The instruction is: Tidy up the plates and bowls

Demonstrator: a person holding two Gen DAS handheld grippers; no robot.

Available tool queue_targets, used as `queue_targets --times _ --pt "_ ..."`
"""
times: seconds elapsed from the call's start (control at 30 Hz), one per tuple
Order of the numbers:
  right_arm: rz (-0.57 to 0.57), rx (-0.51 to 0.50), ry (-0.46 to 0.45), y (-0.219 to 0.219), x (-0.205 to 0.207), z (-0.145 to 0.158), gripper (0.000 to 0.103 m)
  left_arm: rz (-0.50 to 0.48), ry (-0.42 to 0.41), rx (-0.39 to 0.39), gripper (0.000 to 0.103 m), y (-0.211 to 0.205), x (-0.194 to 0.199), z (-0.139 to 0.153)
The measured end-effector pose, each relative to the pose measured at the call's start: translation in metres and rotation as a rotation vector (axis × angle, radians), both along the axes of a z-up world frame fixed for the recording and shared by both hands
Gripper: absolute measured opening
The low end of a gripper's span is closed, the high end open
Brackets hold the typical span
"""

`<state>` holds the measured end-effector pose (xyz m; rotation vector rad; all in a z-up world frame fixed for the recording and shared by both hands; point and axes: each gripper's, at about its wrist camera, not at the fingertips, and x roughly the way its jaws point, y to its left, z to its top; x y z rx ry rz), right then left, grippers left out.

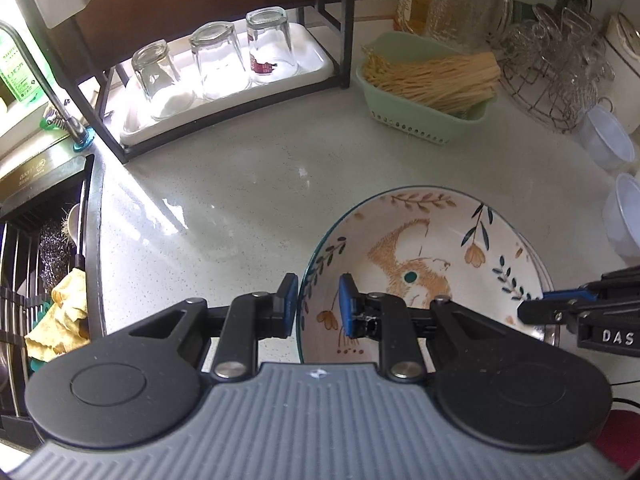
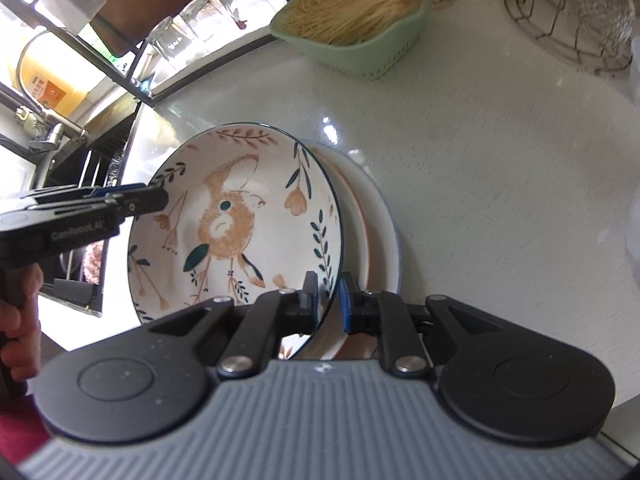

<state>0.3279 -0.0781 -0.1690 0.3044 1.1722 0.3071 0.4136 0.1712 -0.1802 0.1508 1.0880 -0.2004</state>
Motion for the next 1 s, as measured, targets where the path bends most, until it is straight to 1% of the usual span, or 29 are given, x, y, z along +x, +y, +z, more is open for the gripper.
queue_targets --times 0.17,0.27,0.4,0.53,0.63,0.73,0.8,0.9,1.0 --pt "-0.027 -0.054 -0.076 0.001 -0.005 0.014 0.015 0.005 -0.002 -0.027 0.025 0.000 -0.002 0.002" --pt "-0.040 -0.115 -0.110 0.001 -0.006 0.020 0.016 0.017 0.000 -0.055 0.025 -0.001 -0.001 0.004" --pt "-0.050 -0.104 -0.105 -0.003 -0.008 0.018 0.015 0.009 0.006 -0.076 0.025 -0.004 -0.002 0.004" --pt "-0.031 -0.130 -0.156 0.002 -0.012 0.028 0.015 -0.008 -0.005 -0.095 0.025 -0.007 -0.004 0.011" --pt "-0.037 -0.147 -0.191 0.001 -0.013 0.037 0.015 -0.009 -0.032 -0.123 0.025 -0.006 -0.005 0.024" --pt "-0.044 -0.141 -0.214 -0.003 -0.014 0.051 0.015 0.001 -0.069 -0.178 0.025 -0.004 -0.004 0.046" --pt "-0.055 -0.116 -0.233 -0.007 -0.016 0.064 0.015 0.015 -0.090 -0.193 0.025 -0.001 -0.004 0.059" --pt "-0.064 -0.121 -0.284 -0.008 -0.020 0.084 0.015 0.028 -0.110 -0.224 0.025 0.002 -0.008 0.074" --pt "-0.082 -0.101 -0.329 -0.007 -0.025 0.103 0.015 0.050 -0.121 -0.261 0.025 0.007 -0.015 0.086"
